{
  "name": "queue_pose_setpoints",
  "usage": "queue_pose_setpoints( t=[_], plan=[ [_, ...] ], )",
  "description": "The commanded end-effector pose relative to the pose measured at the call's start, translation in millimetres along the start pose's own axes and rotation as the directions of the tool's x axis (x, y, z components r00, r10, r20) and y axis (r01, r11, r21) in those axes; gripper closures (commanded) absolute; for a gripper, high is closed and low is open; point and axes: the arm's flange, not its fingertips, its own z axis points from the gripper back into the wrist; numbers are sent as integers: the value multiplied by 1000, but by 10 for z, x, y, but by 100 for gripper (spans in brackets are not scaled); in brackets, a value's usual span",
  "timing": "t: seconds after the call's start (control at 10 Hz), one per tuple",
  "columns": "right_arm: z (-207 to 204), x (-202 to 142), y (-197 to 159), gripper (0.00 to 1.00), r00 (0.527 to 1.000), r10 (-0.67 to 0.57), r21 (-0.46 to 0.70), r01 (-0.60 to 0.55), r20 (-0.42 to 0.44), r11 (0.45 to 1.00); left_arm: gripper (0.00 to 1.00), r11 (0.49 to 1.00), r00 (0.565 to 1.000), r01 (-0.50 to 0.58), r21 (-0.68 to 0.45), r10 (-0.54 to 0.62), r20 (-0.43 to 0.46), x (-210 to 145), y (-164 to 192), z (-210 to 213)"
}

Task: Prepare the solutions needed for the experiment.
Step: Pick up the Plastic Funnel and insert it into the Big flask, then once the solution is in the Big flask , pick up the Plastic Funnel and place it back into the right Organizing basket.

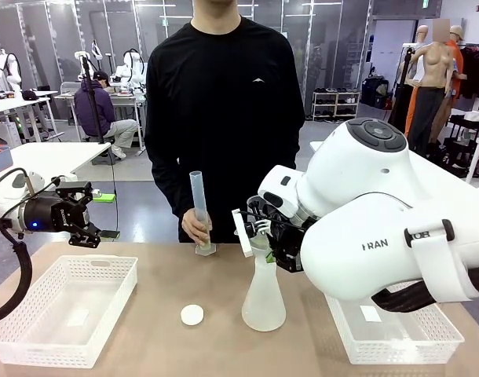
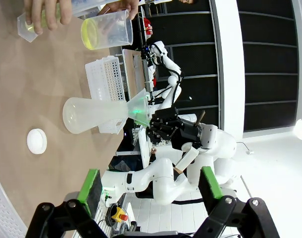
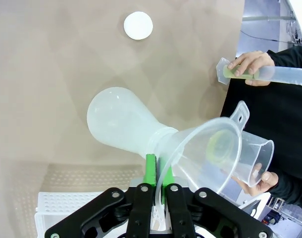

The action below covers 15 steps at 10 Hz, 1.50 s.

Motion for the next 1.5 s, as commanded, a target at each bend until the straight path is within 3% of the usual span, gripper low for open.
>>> queue_pose_setpoints(
  t=[0.0, 0.1, 0.2, 0.3, 0.4, 0.5, 0.6, 0.7, 0.8, 1.4],
  plan=[
    [-28, -55, 22, 76, 999, 15, -11, -15, 32, 1000, 0, 1000, 1000, -9, 5, 9, 3, 4, -18, -7],
    [-30, -59, 25, 57, 999, 13, -7, -13, 31, 1000, 0, 1000, 1000, -9, 5, 9, 3, 4, -18, -7],
    [-34, -66, 29, 72, 1000, 8, -6, -8, 27, 1000, 0, 1000, 1000, -9, 5, 9, 3, 4, -18, -7],
    [-33, -68, 33, 38, 1000, -2, -3, 2, 25, 1000, 0, 1000, 1000, -9, 5, 9, 3, 4, -18, -7],
    [-32, -65, 35, 52, 1000, -11, 2, 11, 22, 1000, 0, 1000, 1000, -9, 5, 9, 3, 4, -18, -7],
    [-36, -62, 21, 18, 1000, -14, 7, 14, 17, 1000, 0, 1000, 1000, -9, 5, 9, 3, 4, -18, -7],
    [-73, -68, -28, 33, 1000, -18, 20, 18, 5, 1000, 0, 1000, 1000, -9, 5, 9, 3, 4, -18, -7],
    [-205, -128, -146, 0, 1000, 9, 110, -8, -10, 994, 0, 1000, 1000, -9, 5, 9, 3, 4, -18, -7],
    [-37, -32, 30, 0, 1000, -4, 6, 4, -2, 1000, 0, 1000, 1000, -9, 5, 9, 3, 4, -18, -7],
    [-37, -32, 30, 0, 1000, -4, 6, 4, -2, 1000, 0, 1000, 1000, -9, 5, 9, 3, 4, -18, -7]
  ],
)
